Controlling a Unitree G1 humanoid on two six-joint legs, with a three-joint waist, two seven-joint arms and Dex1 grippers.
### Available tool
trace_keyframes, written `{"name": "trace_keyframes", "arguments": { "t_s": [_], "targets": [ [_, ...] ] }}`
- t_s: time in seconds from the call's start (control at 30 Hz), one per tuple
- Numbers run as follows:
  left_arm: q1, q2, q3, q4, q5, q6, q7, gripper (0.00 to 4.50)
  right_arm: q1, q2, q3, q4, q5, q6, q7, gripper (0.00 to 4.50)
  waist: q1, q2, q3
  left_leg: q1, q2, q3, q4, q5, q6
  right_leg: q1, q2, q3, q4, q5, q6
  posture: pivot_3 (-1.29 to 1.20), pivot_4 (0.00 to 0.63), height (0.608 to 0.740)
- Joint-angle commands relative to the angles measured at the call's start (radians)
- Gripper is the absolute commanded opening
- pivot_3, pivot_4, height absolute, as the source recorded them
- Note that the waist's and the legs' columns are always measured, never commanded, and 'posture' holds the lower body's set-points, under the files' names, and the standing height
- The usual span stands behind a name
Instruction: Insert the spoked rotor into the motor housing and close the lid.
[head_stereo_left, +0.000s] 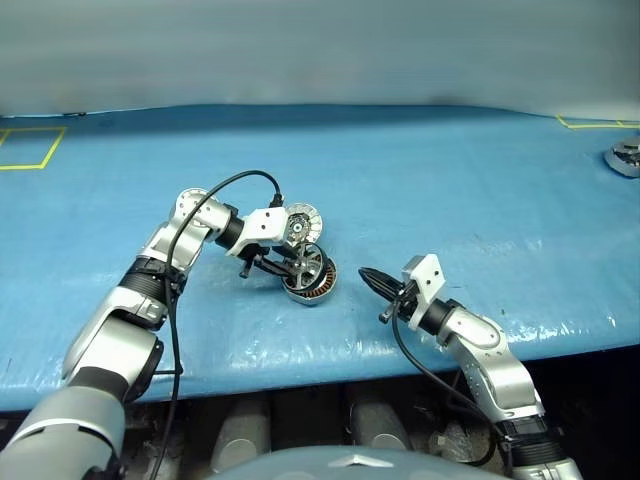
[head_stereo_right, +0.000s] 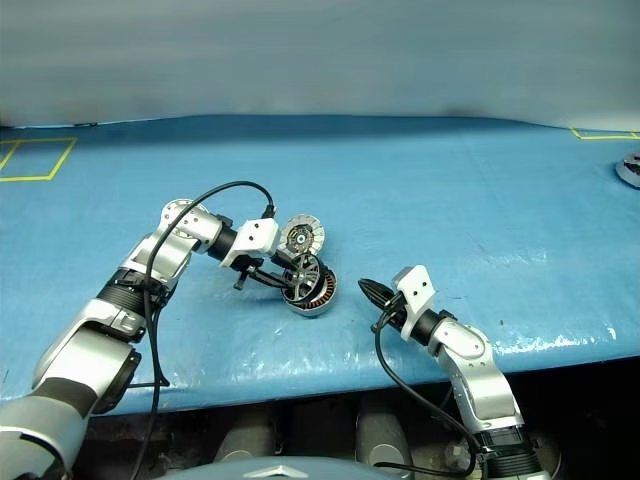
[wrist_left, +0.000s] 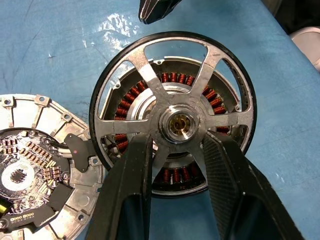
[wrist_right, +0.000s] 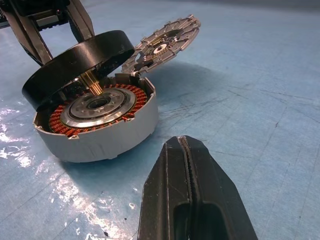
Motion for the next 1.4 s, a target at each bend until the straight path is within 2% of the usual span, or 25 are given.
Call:
{"name": "trace_keyframes", "arguments": {
  "t_s": [0.03,0.23,0.37,0.7,0.9,1.13,1.27,1.4],
  "targets": [
    [-0.020,-0.006,0.022,-0.002,-0.005,-0.012,0.006,1.50,-0.009,0.000,-0.010,-0.027,0.001,-0.011,-0.007,0.00,0.000,0.000,0.000,0.000,0.000,0.000,0.000,0.000,0.000,0.000,0.000,0.000,0.000,0.000,0.000,0.00,0.150,0.740],
    [-0.029,-0.009,0.022,0.005,-0.009,0.021,-0.007,1.50,-0.013,0.000,-0.010,-0.023,-0.001,-0.011,-0.013,0.00,0.000,0.000,0.000,0.000,0.000,0.000,0.000,0.000,0.000,0.000,0.000,0.000,0.000,0.000,0.000,0.00,0.150,0.740],
    [-0.026,-0.009,0.029,0.008,-0.003,-0.012,0.009,2.44,-0.016,0.003,-0.011,-0.024,0.000,-0.008,-0.025,0.00,-0.001,0.000,0.000,0.000,0.000,0.000,0.000,0.000,0.000,0.000,0.000,0.000,0.000,0.000,0.000,0.00,0.150,0.740],
    [-0.023,-0.009,0.050,0.004,-0.024,-0.033,0.013,2.44,-0.020,0.002,-0.007,-0.022,-0.006,-0.007,-0.032,0.00,-0.001,0.000,0.000,0.000,0.000,0.000,0.000,0.000,0.000,0.000,0.000,0.000,0.000,0.000,0.000,0.00,0.150,0.740],
    [0.001,0.000,0.107,-0.066,-0.081,-0.005,0.036,2.44,-0.027,0.003,-0.019,-0.030,-0.002,-0.005,-0.041,0.00,-0.001,0.000,0.000,0.000,0.000,0.000,0.000,0.000,0.000,0.000,0.000,0.000,0.000,0.000,0.000,0.00,0.150,0.740],
    [0.163,0.027,0.201,-0.283,-0.153,0.061,0.142,2.44,-0.055,0.007,-0.035,-0.095,0.024,0.001,-0.067,0.00,-0.004,0.000,0.000,0.000,0.000,0.000,0.000,0.000,0.000,0.000,0.000,0.000,0.000,0.000,0.000,0.00,0.150,0.740],
    [0.293,0.019,0.259,-0.403,-0.180,0.116,0.258,2.44,-0.079,0.008,0.028,-0.151,0.028,0.034,-0.024,0.00,-0.003,0.000,0.000,0.000,0.000,-0.001,0.000,0.000,0.000,0.000,0.000,0.000,0.001,0.000,0.000,0.00,0.150,0.740],
    [0.410,-0.012,0.305,-0.472,-0.208,0.151,0.369,2.44,-0.121,0.021,0.097,-0.123,-0.014,0.050,-0.015,0.00,-0.001,0.000,0.000,0.003,0.000,0.000,0.000,0.000,0.000,0.002,0.000,0.000,0.001,0.000,0.000,0.00,0.150,0.740]
  ]
}}
